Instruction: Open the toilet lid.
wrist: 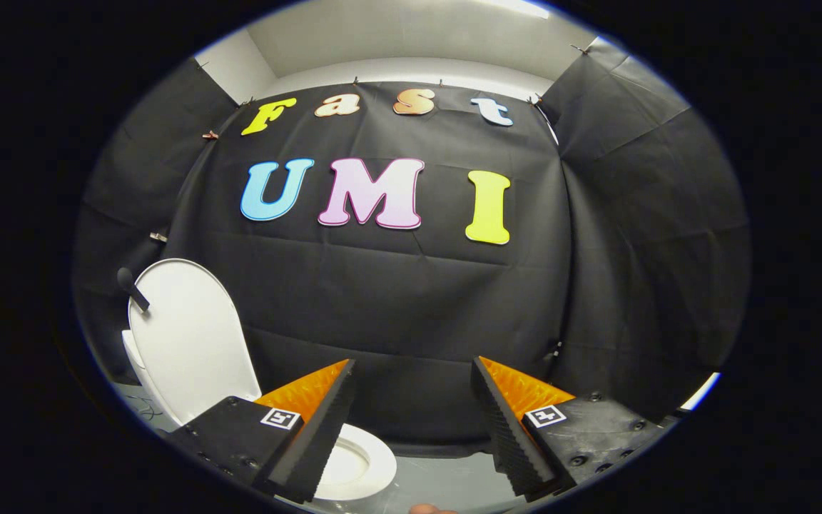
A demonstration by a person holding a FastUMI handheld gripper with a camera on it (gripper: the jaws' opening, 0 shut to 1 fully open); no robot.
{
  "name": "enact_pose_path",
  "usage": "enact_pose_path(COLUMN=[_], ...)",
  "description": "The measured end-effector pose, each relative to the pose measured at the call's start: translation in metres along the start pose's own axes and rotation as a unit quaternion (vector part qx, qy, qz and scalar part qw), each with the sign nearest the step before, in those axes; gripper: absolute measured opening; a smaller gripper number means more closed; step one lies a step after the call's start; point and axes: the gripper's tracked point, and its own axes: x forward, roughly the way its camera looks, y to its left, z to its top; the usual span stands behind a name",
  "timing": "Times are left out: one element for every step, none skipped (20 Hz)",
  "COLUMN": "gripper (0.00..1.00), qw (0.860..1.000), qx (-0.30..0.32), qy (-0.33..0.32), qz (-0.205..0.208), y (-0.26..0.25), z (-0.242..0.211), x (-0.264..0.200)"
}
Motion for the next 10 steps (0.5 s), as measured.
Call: enact_pose_path(gripper=[0.98, 0.98, 0.98, 0.98, 0.98, 0.98, 0.98, 0.98, 0.98, 0.98], qw=[1.0, 1.0, 1.0, 1.0, 1.0, 1.0, 1.0, 1.0, 1.0, 1.0], qx=[-0.001, -0.001, 0.0, -0.001, -0.001, -0.001, -0.003, -0.005, -0.006, -0.006], qy=[0.003, 0.003, 0.004, 0.004, 0.001, -0.003, -0.005, -0.007, -0.008, -0.009], qz=[-0.001, -0.002, -0.002, -0.002, -0.003, -0.004, -0.005, -0.006, -0.005, -0.005], y=[-0.0001, -0.0006, -0.0005, -0.0005, -0.0013, -0.0017, -0.0019, -0.002, -0.0015, -0.0014], z=[-0.0023, -0.0033, -0.0032, -0.0024, 0.0007, 0.003, 0.0046, 0.0053, 0.0062, 0.0063], x=[0.0005, 0.0008, 0.0008, 0.0, -0.0015, -0.0019, -0.0022, -0.0022, -0.0025, -0.0029])
